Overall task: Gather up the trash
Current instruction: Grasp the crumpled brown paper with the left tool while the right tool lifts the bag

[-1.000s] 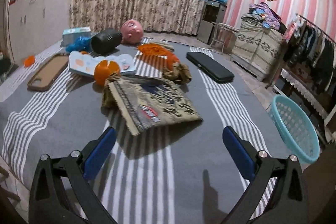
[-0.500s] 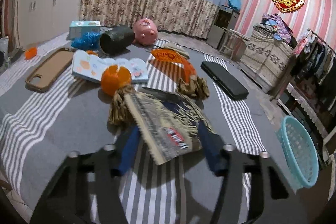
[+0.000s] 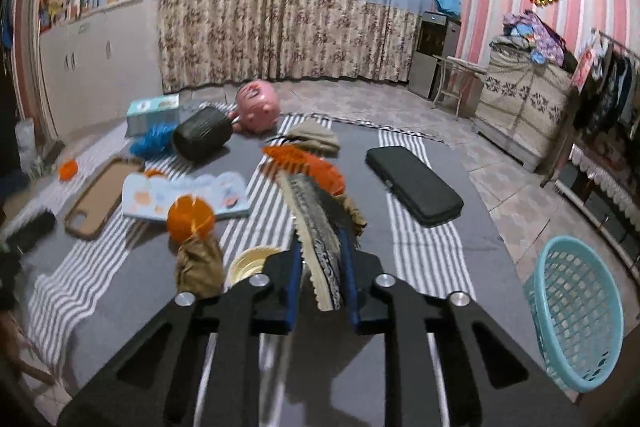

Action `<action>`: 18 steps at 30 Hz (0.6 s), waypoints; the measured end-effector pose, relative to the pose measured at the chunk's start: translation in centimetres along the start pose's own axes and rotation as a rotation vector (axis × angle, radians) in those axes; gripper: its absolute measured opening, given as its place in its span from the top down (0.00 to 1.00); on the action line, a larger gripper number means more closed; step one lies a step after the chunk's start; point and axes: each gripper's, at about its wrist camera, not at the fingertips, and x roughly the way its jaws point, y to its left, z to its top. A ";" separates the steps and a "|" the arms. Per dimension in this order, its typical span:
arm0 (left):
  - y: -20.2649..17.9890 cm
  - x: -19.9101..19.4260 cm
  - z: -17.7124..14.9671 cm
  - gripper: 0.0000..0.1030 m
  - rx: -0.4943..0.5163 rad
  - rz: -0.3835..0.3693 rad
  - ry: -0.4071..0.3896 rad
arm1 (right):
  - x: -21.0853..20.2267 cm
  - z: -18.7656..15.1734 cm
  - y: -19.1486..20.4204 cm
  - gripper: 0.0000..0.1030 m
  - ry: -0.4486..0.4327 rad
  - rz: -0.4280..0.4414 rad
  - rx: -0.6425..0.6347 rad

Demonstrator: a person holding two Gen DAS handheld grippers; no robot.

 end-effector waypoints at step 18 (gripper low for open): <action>-7.6 6.0 0.4 0.23 0.029 -0.128 0.154 | -2.5 -0.4 -8.6 0.94 -0.066 0.018 0.142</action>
